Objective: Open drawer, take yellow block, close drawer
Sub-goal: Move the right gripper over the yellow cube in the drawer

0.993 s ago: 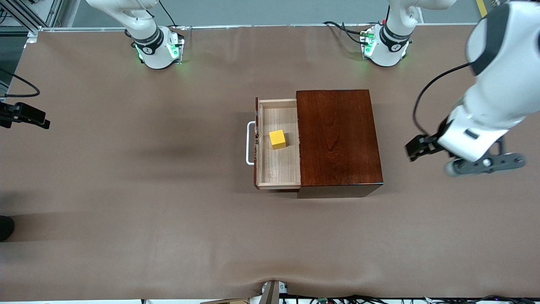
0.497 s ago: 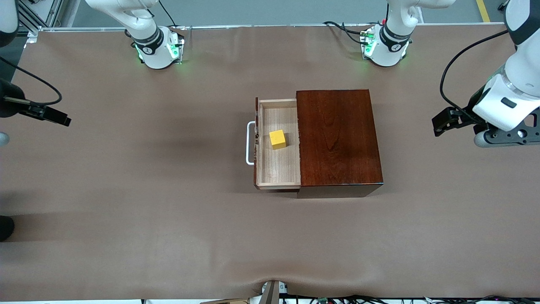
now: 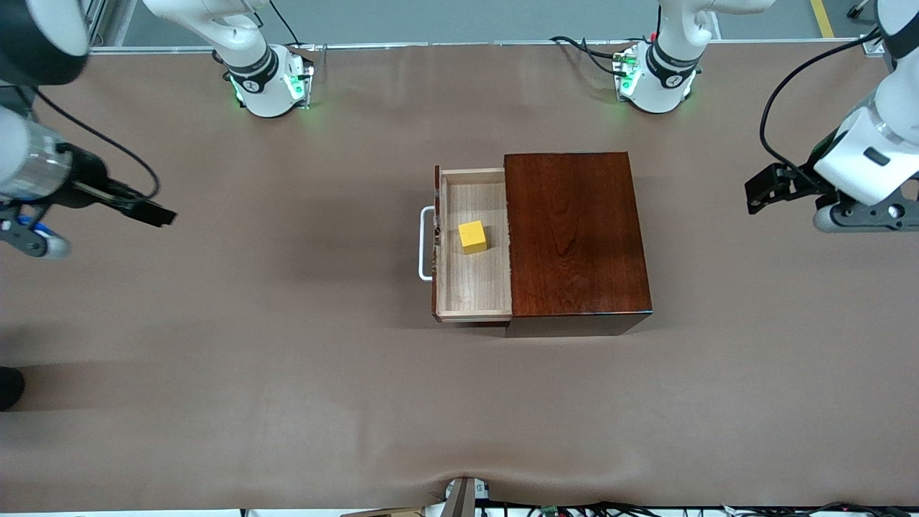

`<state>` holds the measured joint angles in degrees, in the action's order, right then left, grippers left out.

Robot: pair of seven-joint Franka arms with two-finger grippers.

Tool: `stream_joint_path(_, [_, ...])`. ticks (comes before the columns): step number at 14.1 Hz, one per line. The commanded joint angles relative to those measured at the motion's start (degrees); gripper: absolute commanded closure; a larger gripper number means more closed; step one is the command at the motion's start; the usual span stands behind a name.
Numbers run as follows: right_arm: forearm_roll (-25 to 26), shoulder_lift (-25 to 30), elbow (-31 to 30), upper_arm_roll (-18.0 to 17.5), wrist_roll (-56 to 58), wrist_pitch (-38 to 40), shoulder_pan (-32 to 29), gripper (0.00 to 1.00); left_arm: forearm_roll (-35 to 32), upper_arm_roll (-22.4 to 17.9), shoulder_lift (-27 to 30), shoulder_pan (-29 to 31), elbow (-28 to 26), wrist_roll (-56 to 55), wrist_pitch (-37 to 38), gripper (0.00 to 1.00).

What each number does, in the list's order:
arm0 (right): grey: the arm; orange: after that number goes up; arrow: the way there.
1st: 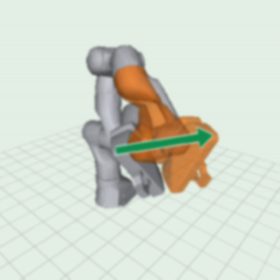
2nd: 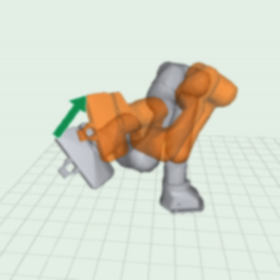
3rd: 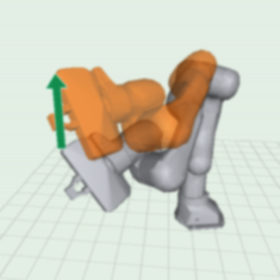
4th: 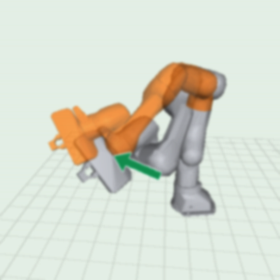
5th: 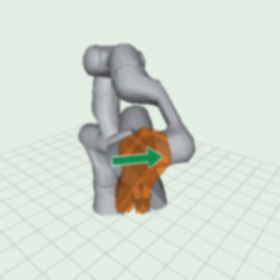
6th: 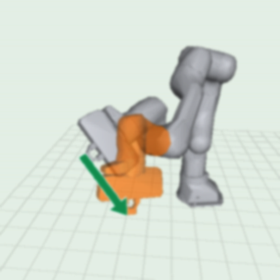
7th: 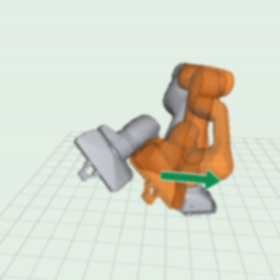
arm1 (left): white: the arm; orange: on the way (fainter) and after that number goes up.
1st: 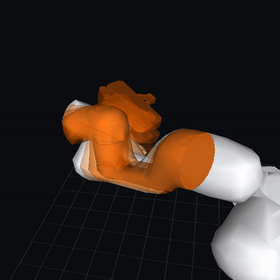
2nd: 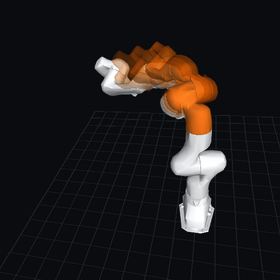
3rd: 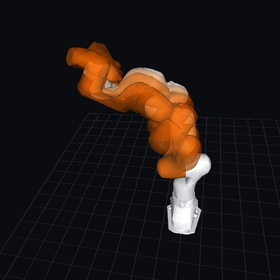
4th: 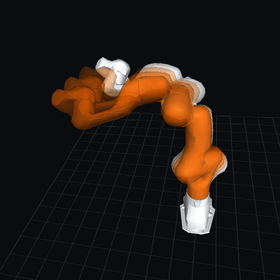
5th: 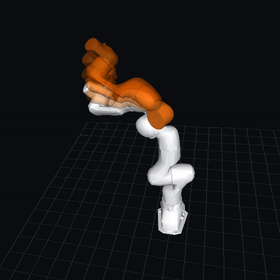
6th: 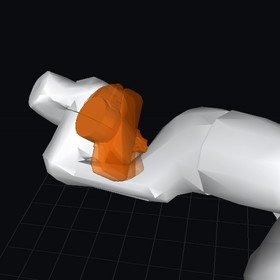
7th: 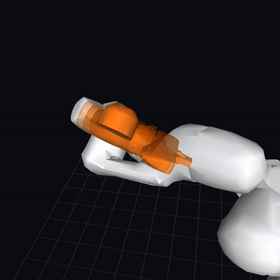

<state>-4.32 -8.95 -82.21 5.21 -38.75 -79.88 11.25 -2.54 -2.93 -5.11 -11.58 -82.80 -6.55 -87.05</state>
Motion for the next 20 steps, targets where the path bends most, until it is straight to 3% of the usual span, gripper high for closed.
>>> stream_joint_path(1, [-0.69, -0.90, 0.65, 0.42, -10.44, -0.01, 4.91, 0.00, 1.05, 0.47, 3.52, 1.64, -2.81, 3.37, 0.12, 0.00])
stream_joint_path(6, [-4.29, -2.56, 0.39, 0.33, -25.81, -4.57, 11.15, 0.00, 2.36, 0.56, 5.45, 2.79, -4.48, 3.82, 0.47, 0.00])
stream_joint_path(11, [-4.30, -5.64, 0.39, 0.42, -42.79, -10.20, 19.59, 0.00, 2.63, 0.56, 5.99, 2.71, -4.66, 3.73, 0.56, 0.00])
stream_joint_path(20, [-6.22, -10.65, 0.30, 0.33, -61.52, -19.95, 26.98, 0.00, 2.63, 0.21, 6.08, 3.23, -4.04, 4.00, 1.88, 0.00])
